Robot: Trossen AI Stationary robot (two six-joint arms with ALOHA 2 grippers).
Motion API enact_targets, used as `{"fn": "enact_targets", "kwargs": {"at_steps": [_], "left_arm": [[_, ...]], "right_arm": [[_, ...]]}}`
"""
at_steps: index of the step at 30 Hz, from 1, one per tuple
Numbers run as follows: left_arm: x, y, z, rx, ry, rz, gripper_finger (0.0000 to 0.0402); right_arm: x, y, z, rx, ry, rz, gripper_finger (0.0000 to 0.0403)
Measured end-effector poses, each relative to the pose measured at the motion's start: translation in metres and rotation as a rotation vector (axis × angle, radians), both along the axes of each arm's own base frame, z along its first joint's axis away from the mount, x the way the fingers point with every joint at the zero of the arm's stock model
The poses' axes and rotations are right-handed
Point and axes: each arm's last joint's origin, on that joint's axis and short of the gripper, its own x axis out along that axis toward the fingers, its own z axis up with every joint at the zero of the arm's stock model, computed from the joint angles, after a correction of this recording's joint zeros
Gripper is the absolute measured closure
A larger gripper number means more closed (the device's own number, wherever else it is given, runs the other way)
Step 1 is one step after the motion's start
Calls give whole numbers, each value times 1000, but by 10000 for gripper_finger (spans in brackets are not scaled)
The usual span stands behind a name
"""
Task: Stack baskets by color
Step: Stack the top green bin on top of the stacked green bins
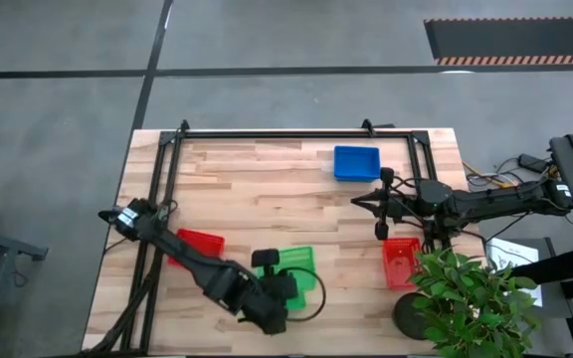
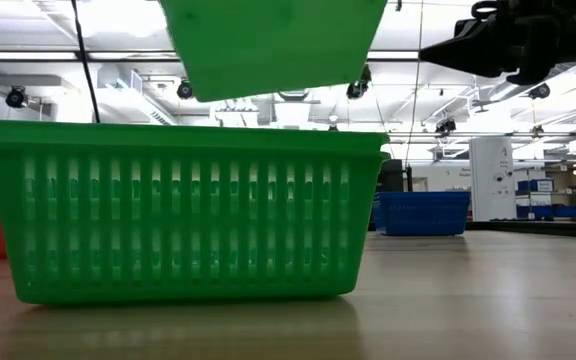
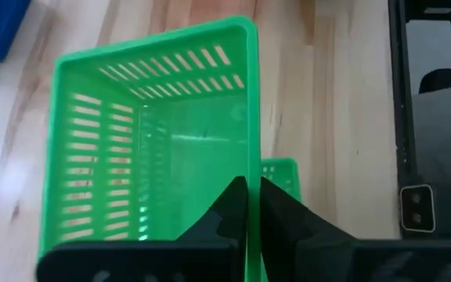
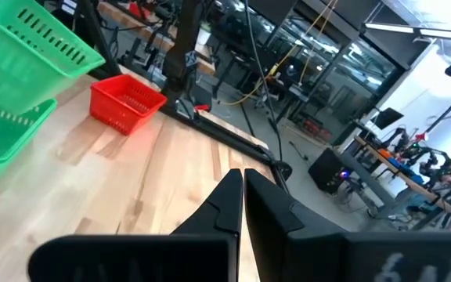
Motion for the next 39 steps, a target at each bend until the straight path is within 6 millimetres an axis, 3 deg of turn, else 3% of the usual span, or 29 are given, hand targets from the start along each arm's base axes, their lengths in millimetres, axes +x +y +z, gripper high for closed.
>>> {"fn": "enact_targets", "kwargs": {"at_steps": [11, 17, 30, 39], "left_arm": [[-4, -25, -23, -2, 62, 75, 401], [-5, -27, -37, 49, 123, 81, 401], [-2, -29, -38, -2, 100, 91, 401], [-4, -31, -52, -16, 150, 74, 402]], "right_arm": [[1, -1, -1, 7, 13, -23, 394], [2, -1, -3, 7, 27, -35, 394], [5, -2, -6, 12, 48, -60, 394], [4, -2, -6, 16, 48, -77, 394]]}}
